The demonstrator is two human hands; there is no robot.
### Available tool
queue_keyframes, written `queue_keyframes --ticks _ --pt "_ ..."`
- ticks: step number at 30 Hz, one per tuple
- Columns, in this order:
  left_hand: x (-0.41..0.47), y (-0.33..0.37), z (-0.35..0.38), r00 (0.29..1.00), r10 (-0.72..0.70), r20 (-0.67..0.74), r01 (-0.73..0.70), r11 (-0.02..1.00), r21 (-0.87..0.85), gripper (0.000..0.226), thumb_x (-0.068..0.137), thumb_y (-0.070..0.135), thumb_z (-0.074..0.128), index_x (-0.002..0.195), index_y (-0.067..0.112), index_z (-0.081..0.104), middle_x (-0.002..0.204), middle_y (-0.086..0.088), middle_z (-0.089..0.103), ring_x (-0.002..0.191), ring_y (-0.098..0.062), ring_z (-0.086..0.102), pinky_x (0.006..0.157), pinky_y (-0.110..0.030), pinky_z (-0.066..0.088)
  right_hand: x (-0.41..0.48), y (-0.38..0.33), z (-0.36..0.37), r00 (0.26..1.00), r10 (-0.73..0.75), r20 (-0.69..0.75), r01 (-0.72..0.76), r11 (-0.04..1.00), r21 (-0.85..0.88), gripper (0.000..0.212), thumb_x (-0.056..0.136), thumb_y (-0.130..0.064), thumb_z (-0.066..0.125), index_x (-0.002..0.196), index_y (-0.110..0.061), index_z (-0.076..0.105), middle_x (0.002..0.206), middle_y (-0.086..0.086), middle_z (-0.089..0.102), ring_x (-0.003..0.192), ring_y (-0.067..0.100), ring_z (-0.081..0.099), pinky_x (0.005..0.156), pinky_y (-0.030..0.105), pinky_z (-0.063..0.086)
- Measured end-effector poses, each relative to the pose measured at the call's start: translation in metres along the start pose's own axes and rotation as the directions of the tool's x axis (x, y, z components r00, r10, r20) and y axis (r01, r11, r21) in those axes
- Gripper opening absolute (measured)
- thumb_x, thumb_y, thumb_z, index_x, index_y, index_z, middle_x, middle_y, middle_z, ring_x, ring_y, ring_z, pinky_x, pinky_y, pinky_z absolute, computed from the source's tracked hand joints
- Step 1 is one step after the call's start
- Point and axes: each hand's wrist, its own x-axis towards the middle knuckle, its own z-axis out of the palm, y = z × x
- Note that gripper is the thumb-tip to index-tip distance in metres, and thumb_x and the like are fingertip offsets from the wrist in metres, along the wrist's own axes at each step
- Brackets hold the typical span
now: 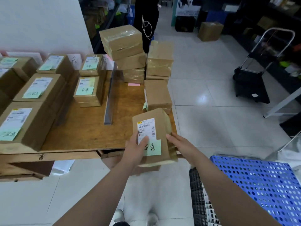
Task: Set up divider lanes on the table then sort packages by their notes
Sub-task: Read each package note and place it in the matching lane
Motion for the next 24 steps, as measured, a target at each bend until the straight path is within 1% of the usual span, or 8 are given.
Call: queue_keyframes --ticks 1,3,5,7,10,16,20,24 --pt "-0.006 0.006 0.001 0.999 0.038 -0.015 -0.037 0.999 0.024 0.044 0.086 0.045 0.061 0.127 0.048 0.047 0.128 0.009 0.062 0.113 -0.015 0.061 0.094 -0.041 0.053 0.003 0.004 -0.004 1.0 0.004 0.014 -0.004 1.0 0.009 0.098 0.056 -0.087 0.06 0.14 -0.039 0.044 0.134 -0.01 0.057 0.121 0.018 0.054 0.106 0.049 0.042" --pt "-0.011 0.011 0.003 0.998 0.044 -0.034 -0.042 0.998 0.054 0.054 0.091 0.017 0.061 0.139 0.03 0.039 0.131 0.003 0.06 0.107 -0.012 0.059 0.09 -0.031 0.049 0.005 0.009 -0.01 0.999 0.012 0.043 -0.012 1.0 0.011 0.071 0.067 -0.082 0.054 0.128 -0.044 0.054 0.122 -0.013 0.065 0.115 0.016 0.058 0.103 0.049 0.042" --pt "-0.012 0.01 0.006 0.998 -0.014 -0.056 0.018 0.998 0.066 0.061 0.092 0.01 0.061 0.147 0.015 0.034 0.125 0.0 0.059 0.106 -0.013 0.055 0.088 -0.027 0.043 0.005 0.01 -0.015 0.998 0.015 0.062 -0.017 0.999 0.028 0.044 0.086 -0.067 0.047 0.123 -0.045 0.057 0.114 -0.016 0.069 0.11 0.013 0.06 0.101 0.047 0.045" --pt "-0.012 0.005 0.01 0.998 -0.03 -0.046 0.033 0.997 0.063 0.045 0.092 0.008 0.061 0.136 0.015 0.05 0.117 0.005 0.062 0.112 -0.015 0.059 0.088 -0.025 0.044 0.005 0.012 -0.017 0.997 0.019 0.075 -0.023 0.998 0.052 0.031 0.096 -0.054 0.042 0.121 -0.044 0.058 0.11 -0.016 0.07 0.108 0.01 0.061 0.095 0.042 0.048" --pt "-0.014 -0.002 0.016 0.996 -0.086 0.001 0.086 0.996 -0.016 0.042 0.093 0.008 0.059 0.127 0.03 0.052 0.117 0.006 0.068 0.107 -0.014 0.064 0.086 -0.028 0.05 0.002 0.015 -0.019 0.995 0.02 0.093 -0.026 0.998 0.059 0.025 0.098 -0.048 0.043 0.118 -0.044 0.058 0.109 -0.015 0.07 0.105 0.009 0.061 0.078 0.034 0.053" --pt "-0.023 -0.003 0.021 0.997 -0.068 -0.041 0.066 0.996 -0.068 0.041 0.092 0.015 0.061 0.125 0.037 0.052 0.113 0.009 0.07 0.103 -0.012 0.066 0.095 -0.039 0.052 -0.008 0.011 -0.027 0.994 -0.073 0.084 0.074 0.997 -0.007 0.026 0.095 -0.03 0.059 0.119 -0.04 0.057 0.106 -0.015 0.07 0.095 0.007 0.066 0.072 0.025 0.053" --pt "-0.032 0.008 0.013 0.986 -0.014 -0.165 -0.007 0.992 -0.126 0.061 0.088 0.025 0.069 0.142 0.028 0.042 0.118 0.004 0.068 0.1 -0.014 0.068 0.094 -0.043 0.054 -0.013 -0.005 -0.032 0.983 -0.164 0.078 0.164 0.986 0.0 0.029 0.092 -0.023 0.064 0.116 -0.037 0.059 0.101 -0.013 0.071 0.087 0.006 0.069 0.065 0.02 0.053" --pt "-0.046 0.027 -0.005 0.947 0.057 -0.317 -0.109 0.983 -0.15 0.054 0.087 0.026 0.069 0.137 0.023 0.047 0.118 0.002 0.067 0.094 -0.011 0.068 0.073 -0.023 0.056 -0.017 -0.032 -0.021 0.965 -0.252 0.073 0.253 0.967 -0.002 0.033 0.089 -0.028 0.067 0.122 -0.032 0.064 0.104 -0.009 0.073 0.092 0.01 0.07 0.079 0.03 0.058"
